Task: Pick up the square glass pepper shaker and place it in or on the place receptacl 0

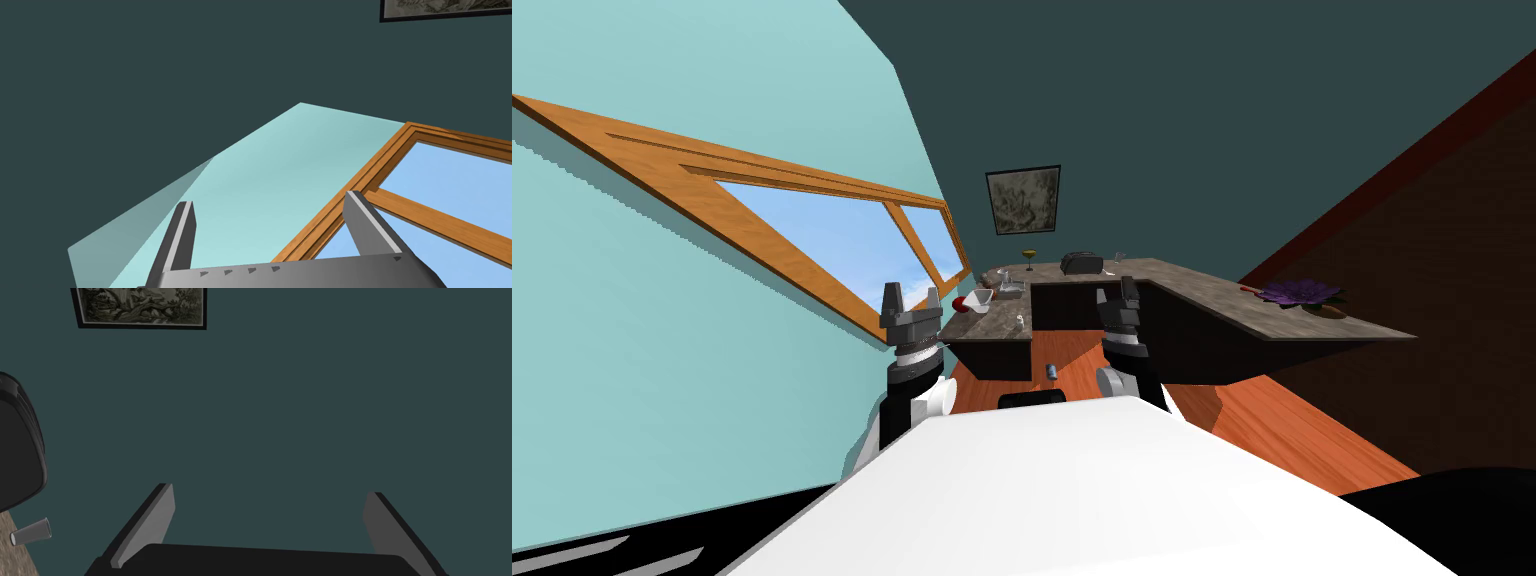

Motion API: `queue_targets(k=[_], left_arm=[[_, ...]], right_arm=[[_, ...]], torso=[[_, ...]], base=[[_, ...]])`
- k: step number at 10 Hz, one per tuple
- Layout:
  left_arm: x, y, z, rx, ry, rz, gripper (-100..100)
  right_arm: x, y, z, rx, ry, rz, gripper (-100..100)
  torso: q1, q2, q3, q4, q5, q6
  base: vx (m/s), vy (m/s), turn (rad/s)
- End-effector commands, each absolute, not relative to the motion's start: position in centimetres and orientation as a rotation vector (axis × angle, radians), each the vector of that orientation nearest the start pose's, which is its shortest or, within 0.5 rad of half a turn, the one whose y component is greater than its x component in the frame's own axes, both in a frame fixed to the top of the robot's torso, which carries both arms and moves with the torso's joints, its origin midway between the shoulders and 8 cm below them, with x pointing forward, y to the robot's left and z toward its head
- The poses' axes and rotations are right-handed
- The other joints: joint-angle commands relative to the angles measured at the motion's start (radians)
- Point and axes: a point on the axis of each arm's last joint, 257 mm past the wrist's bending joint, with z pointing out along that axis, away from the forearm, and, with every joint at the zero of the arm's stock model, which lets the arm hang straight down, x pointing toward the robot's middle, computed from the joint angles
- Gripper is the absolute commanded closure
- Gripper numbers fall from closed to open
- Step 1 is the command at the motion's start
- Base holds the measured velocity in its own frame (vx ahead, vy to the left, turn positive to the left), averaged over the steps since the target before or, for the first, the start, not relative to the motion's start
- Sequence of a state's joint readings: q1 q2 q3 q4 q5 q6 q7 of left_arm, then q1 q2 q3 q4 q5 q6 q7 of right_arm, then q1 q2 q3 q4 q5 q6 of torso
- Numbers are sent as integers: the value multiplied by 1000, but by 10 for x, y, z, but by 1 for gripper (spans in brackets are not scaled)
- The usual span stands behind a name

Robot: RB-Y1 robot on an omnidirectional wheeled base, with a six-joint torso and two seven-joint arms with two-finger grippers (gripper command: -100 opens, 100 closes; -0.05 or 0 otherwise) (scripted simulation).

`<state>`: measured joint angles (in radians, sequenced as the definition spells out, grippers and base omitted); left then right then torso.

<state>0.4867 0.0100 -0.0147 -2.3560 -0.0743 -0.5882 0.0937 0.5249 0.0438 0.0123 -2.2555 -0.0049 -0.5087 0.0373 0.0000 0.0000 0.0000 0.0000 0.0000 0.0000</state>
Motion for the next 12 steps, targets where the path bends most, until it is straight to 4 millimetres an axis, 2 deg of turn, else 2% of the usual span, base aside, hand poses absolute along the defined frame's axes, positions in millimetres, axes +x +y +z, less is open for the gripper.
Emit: queue_targets(k=[1,3,4,6,8,9,12], left_arm=[[313,255,75,-493,525,-1403,0],[313,255,75,-493,525,-1403,0],[313,255,75,-493,525,-1403,0],[313,255,75,-493,525,-1403,0],[313,255,75,-493,525,-1403,0],[313,255,75,-493,525,-1403,0],[313,255,75,-493,525,-1403,0]], right_arm=[[348,-280,1,685,664,1255,-100],[353,-275,-14,660,754,1229,-100],[353,-274,-14,653,762,1230,-100],[359,-271,-37,628,876,1186,-100],[363,-271,-66,607,999,1126,-100],[363,-271,-67,601,1005,1126,-100],[365,-278,-119,563,1207,1007,-100]], torso=[[0,0,0,0,0,0],[5,0,0,0,1,0],[7,0,0,0,2,0],[5,-1,0,0,1,0],[11,-1,0,0,2,0],[14,-1,-1,0,3,0],[10,0,0,0,2,0]], base=[[1,29,1],[6,104,-6],[9,86,-12],[9,91,-7],[19,209,-22],[7,157,-23],[17,180,-26]])
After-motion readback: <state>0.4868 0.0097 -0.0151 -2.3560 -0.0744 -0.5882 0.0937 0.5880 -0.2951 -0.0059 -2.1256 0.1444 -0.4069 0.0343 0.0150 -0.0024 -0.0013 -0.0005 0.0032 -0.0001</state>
